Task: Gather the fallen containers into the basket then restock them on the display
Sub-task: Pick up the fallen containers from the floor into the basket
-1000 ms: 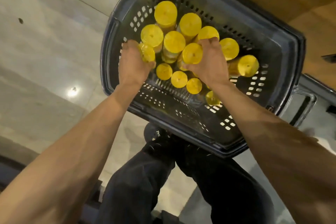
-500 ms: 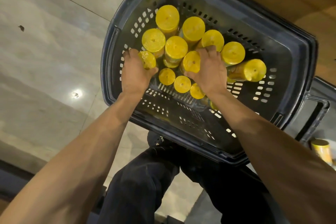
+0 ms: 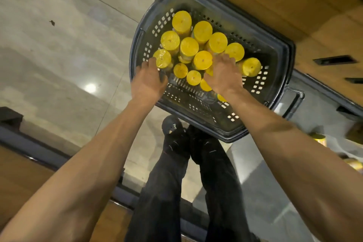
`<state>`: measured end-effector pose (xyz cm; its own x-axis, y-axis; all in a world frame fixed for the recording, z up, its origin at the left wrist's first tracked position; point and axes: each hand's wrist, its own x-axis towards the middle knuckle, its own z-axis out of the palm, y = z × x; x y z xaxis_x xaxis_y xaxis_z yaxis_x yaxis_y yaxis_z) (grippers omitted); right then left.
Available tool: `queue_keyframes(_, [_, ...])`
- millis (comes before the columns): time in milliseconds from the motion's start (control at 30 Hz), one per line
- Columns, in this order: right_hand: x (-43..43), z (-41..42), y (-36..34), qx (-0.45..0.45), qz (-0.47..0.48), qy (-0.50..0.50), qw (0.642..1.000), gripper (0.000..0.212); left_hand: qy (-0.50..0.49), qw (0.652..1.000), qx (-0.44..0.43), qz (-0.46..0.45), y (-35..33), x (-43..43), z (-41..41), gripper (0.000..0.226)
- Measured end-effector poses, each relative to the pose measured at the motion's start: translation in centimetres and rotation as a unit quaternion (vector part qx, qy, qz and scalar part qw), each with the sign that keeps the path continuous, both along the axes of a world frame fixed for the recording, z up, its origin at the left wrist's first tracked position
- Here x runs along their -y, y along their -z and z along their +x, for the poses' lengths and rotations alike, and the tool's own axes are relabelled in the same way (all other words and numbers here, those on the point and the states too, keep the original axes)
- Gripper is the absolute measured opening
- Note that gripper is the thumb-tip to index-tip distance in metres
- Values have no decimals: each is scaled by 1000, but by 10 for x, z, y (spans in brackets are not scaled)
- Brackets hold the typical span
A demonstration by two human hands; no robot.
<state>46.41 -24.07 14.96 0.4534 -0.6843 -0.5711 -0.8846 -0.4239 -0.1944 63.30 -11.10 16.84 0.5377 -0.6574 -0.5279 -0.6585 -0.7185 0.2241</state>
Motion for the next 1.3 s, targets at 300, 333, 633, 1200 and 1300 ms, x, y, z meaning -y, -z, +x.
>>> queue_keyframes(300, [16, -27, -179, -39, 6, -4, 999, 46, 108, 992, 47, 41, -170, 26, -12, 49])
queue_keyframes(333, [17, -30, -199, -38, -1, -1, 999, 46, 110, 992, 45, 35, -188, 29, -13, 49])
queue_keyframes(633, [9, -75, -343, -23, -65, -10, 998, 55, 231, 967, 98, -40, -320, 50, -30, 52])
queue_keyframes(1200, [-91, -204, -484, 3, -147, 264, 953, 56, 527, 829, 131, -133, -474, 72, -157, 53])
queue_keyframes(1300, [-118, -248, -494, -5, -153, 323, 934, 58, 578, 793, 124, -145, -490, 68, -201, 52])
